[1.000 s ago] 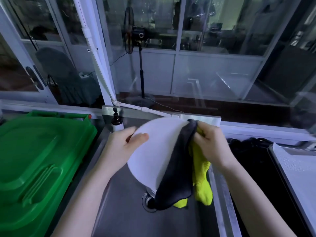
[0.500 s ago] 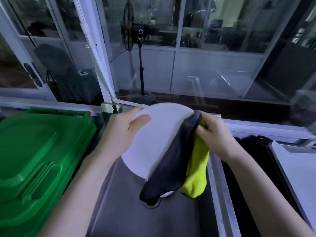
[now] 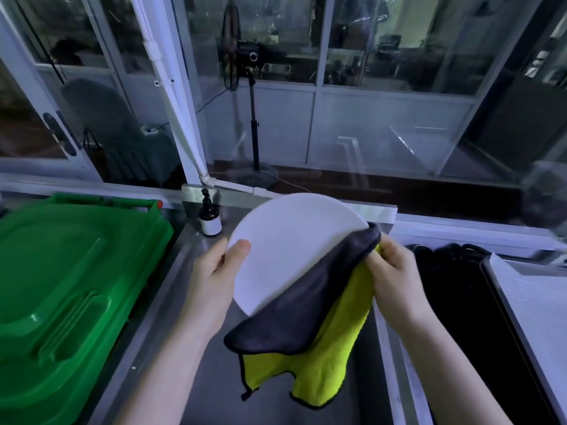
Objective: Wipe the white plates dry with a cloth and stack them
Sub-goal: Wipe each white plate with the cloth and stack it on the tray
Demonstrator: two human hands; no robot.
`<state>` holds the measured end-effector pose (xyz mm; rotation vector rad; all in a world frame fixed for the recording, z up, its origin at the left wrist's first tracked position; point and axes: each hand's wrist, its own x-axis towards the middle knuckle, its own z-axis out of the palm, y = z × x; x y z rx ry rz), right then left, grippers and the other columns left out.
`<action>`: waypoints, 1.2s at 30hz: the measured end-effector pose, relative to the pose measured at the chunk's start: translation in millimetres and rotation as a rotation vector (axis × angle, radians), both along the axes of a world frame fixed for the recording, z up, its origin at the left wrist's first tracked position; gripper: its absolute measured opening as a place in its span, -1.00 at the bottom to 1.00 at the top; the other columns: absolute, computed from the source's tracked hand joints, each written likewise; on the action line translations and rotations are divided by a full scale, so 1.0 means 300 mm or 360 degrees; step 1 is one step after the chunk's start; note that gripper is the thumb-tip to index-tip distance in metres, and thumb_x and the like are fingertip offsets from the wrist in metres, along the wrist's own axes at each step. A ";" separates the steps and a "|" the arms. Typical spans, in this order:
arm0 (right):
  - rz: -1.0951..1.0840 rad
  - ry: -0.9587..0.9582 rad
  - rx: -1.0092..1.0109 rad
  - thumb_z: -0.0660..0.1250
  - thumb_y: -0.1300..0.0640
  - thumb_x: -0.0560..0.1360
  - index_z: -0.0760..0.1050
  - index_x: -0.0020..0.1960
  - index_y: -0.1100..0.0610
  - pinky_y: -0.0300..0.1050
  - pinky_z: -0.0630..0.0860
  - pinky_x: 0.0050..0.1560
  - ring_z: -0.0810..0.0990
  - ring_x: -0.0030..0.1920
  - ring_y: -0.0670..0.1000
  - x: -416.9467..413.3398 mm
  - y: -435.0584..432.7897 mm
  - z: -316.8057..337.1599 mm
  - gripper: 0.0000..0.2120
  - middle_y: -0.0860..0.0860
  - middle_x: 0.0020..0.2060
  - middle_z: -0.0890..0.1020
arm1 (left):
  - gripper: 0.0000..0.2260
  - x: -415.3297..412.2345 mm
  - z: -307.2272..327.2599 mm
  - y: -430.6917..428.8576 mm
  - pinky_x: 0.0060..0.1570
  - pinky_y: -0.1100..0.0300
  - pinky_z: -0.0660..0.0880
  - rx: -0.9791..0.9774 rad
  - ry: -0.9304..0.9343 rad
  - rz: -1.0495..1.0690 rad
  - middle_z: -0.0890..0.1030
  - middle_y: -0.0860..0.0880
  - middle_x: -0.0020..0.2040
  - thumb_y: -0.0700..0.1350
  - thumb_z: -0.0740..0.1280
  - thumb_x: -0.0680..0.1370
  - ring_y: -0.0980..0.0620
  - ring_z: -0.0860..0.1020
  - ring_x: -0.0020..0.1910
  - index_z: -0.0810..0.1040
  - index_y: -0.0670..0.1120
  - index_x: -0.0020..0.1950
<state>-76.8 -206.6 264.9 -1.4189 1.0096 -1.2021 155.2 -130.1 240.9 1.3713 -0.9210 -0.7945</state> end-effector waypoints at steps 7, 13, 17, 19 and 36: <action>0.0265 0.0566 -0.0504 0.29 0.32 0.54 0.51 -0.15 -0.08 -0.43 0.43 -0.19 0.52 -0.24 -0.34 -0.007 -0.008 0.083 -0.71 -0.31 -0.34 0.62 | -0.52 0.055 0.086 -0.013 -0.16 0.11 0.32 -0.0101 -0.0498 -0.0240 0.46 0.01 -0.20 0.23 0.26 0.50 0.04 0.41 -0.21 0.48 -0.22 -0.05; 0.0224 0.0983 -0.0936 0.29 0.30 0.41 0.49 -0.20 0.20 -0.38 0.30 -0.36 0.40 -0.35 0.08 0.088 0.028 0.093 -0.96 0.04 -0.42 0.55 | -0.90 -0.013 0.158 -0.040 -0.09 0.20 0.44 -0.0111 -0.1081 -0.0477 0.66 0.08 -0.15 0.03 0.36 0.55 0.11 0.58 -0.16 0.63 0.12 0.04; -0.0025 0.0888 -0.0937 0.31 0.35 0.42 0.45 -0.21 0.21 -0.28 0.29 -0.37 0.33 -0.36 -0.01 0.064 0.050 0.041 -0.91 -0.14 -0.49 0.36 | -0.69 0.014 0.120 -0.008 -0.04 0.30 0.47 -0.0078 -0.1014 0.0349 0.62 0.03 -0.05 0.01 0.49 0.46 0.15 0.59 -0.11 0.61 0.03 0.18; -0.0185 0.0884 -0.0972 0.30 0.38 0.40 0.38 -0.25 0.18 -0.28 0.26 -0.38 0.31 -0.38 -0.04 0.064 0.068 0.015 -0.84 -0.17 -0.45 0.33 | -0.70 0.005 0.100 0.021 -0.10 0.16 0.55 0.0129 -0.0514 0.0427 0.67 -0.07 -0.10 0.09 0.38 0.53 0.07 0.65 -0.23 0.54 -0.02 0.20; 0.0403 0.1080 -0.1454 0.20 0.14 0.66 0.58 0.30 0.21 0.00 0.50 0.29 0.51 0.37 0.05 0.100 0.231 -0.126 -0.69 0.01 0.35 0.56 | -0.84 -0.115 0.012 -0.008 -0.33 0.17 0.58 0.0206 0.1232 0.0199 0.68 -0.17 -0.06 -0.10 0.27 0.60 -0.06 0.66 -0.22 0.63 -0.02 0.09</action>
